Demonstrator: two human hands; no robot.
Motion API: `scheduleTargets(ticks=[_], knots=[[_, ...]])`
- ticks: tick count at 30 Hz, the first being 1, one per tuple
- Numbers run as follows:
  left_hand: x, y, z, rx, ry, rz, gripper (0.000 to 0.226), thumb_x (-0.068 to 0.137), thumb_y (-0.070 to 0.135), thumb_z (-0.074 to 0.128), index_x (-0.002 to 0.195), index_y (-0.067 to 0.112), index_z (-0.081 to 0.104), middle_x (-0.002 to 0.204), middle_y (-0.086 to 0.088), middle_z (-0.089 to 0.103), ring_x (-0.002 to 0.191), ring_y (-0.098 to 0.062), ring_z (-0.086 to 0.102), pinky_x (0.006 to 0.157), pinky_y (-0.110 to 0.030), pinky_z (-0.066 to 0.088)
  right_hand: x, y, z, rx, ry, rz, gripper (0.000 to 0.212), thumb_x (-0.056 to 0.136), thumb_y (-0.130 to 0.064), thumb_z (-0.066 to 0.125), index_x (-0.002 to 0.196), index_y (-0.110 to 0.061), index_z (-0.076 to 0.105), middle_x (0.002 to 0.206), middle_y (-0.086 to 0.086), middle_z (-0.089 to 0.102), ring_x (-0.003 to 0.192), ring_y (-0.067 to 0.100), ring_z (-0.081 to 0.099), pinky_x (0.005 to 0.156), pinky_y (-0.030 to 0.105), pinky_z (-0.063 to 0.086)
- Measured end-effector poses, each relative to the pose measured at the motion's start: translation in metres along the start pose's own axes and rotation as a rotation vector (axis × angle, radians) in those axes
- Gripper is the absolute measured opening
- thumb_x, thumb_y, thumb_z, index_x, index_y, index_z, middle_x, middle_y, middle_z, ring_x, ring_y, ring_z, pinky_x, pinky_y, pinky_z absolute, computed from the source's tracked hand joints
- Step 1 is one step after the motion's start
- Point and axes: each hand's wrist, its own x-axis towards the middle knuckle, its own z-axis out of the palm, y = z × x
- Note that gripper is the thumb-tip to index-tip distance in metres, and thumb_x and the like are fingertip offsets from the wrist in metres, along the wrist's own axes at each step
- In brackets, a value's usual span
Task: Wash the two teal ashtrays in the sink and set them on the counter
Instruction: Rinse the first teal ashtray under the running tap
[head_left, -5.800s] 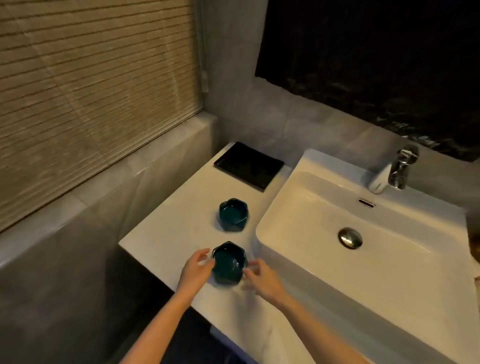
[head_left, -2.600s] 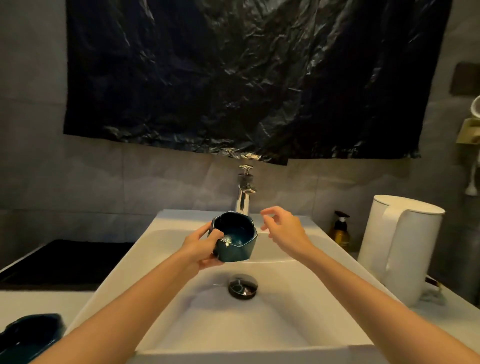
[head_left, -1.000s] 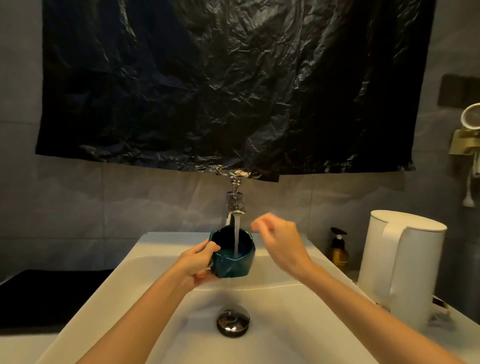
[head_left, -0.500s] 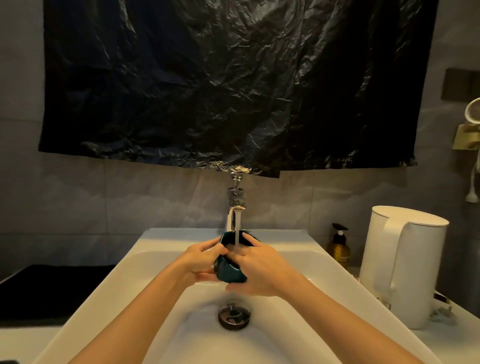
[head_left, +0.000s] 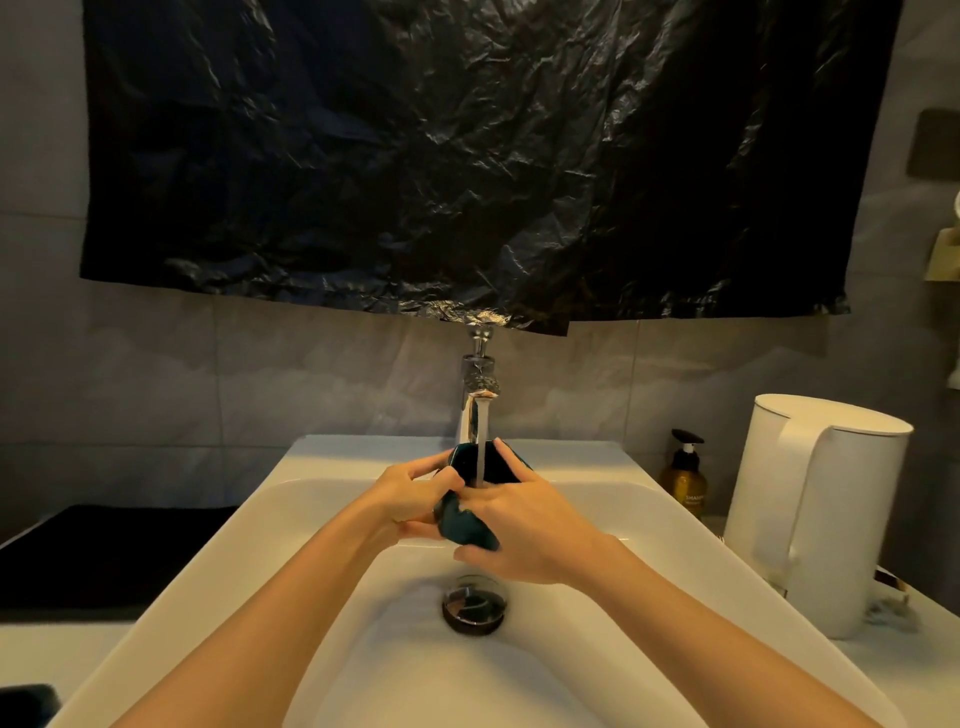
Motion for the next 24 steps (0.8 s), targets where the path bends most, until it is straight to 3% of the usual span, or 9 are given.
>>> scheduleTargets(ticks=[5,9,11,15,20,24], knots=[[-0.001,0.001,-0.001,-0.004,0.006,0.005,0.034,0.095,0.016,0.053,0.127,0.024,0.057,0.117,-0.012,0.062,0.092,-0.03,0.067,0.071,-0.038,0.058,-0.001,0.006,0.003,-0.114,-0.01,0.043,0.069,0.088,-0.062,0.045,0.139,-0.016,0.046,0.134,0.001,0.058,0.133,0.018,0.043,0.111,0.039,-0.028],[-0.001,0.001,-0.001,-0.012,0.028,0.001,0.036,0.092,0.015,0.057,0.126,0.026,0.058,0.116,-0.012,0.061,0.091,-0.031,0.067,0.067,-0.038,0.059,-0.003,-0.003,0.002,-0.028,0.003,0.015,0.052,0.091,-0.043,0.053,0.134,-0.014,0.051,0.131,0.0,0.059,0.132,0.021,0.043,0.111,0.029,-0.024],[-0.001,0.0,-0.001,0.009,0.014,0.002,0.036,0.092,0.015,0.057,0.126,0.027,0.057,0.116,-0.012,0.061,0.091,-0.031,0.067,0.067,-0.038,0.059,0.0,-0.004,0.0,0.03,0.003,-0.004,0.05,0.09,-0.042,0.055,0.133,-0.017,0.052,0.134,-0.003,0.057,0.135,0.02,0.038,0.108,0.027,-0.025],[0.0,0.001,-0.003,0.007,0.039,0.024,0.036,0.092,0.016,0.058,0.126,0.026,0.057,0.117,-0.013,0.061,0.097,-0.032,0.065,0.074,-0.041,0.058,-0.003,0.003,0.002,-0.018,-0.005,0.069,0.069,0.087,-0.052,0.055,0.143,-0.015,0.038,0.139,0.002,0.053,0.138,0.02,0.035,0.115,0.039,-0.017],[0.0,-0.001,-0.002,0.016,0.021,0.019,0.038,0.091,0.013,0.058,0.126,0.028,0.057,0.117,-0.012,0.062,0.096,-0.032,0.066,0.073,-0.042,0.058,-0.001,-0.003,-0.003,0.041,0.002,-0.01,0.042,0.09,-0.043,0.054,0.122,-0.017,0.06,0.123,-0.004,0.064,0.129,0.02,0.045,0.109,0.025,-0.024],[0.0,-0.001,-0.001,0.064,0.052,0.042,0.036,0.092,0.015,0.057,0.126,0.028,0.057,0.118,-0.012,0.061,0.098,-0.03,0.064,0.072,-0.039,0.057,-0.003,0.005,0.004,-0.028,-0.043,0.057,0.065,0.087,-0.058,0.049,0.14,-0.02,0.045,0.137,-0.002,0.055,0.136,0.017,0.039,0.115,0.04,-0.018]])
